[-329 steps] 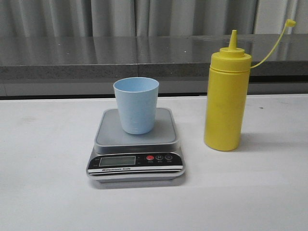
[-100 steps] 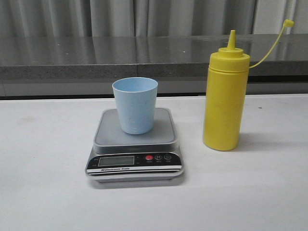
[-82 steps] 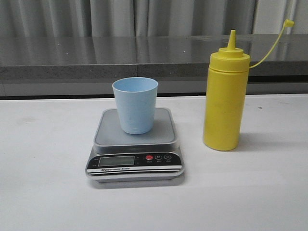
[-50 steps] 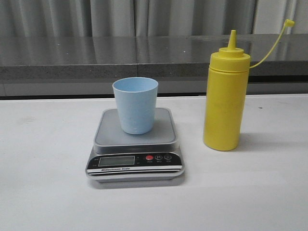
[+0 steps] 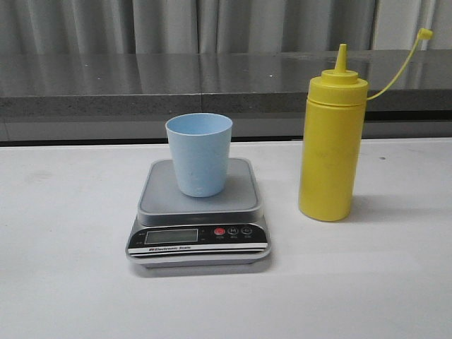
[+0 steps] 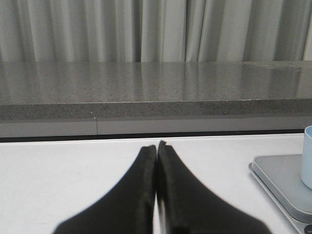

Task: Pour seasoning into cup on scale with both arms

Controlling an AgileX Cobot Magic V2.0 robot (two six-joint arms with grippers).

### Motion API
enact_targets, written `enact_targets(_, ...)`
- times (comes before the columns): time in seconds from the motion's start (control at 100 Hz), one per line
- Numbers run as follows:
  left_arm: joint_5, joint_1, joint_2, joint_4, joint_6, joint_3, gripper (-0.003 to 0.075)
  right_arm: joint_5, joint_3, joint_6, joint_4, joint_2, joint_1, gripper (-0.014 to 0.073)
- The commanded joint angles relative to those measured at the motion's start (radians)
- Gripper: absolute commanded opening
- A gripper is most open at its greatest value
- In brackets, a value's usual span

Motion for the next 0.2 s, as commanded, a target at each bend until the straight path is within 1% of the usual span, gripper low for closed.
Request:
enact_targets(0.0, -0.082, 0.003, -0.029, -0.005, -0.005, 0.041, -0.002, -0.069, -0.021, 0.003, -0.009, -0.021, -0.004, -0.0067)
enact_targets(0.19, -0.082, 0.003, -0.029, -0.005, -0.005, 0.041, -0.002, -0.069, -0.021, 0.003, -0.009, -0.021, -0.004, -0.0067)
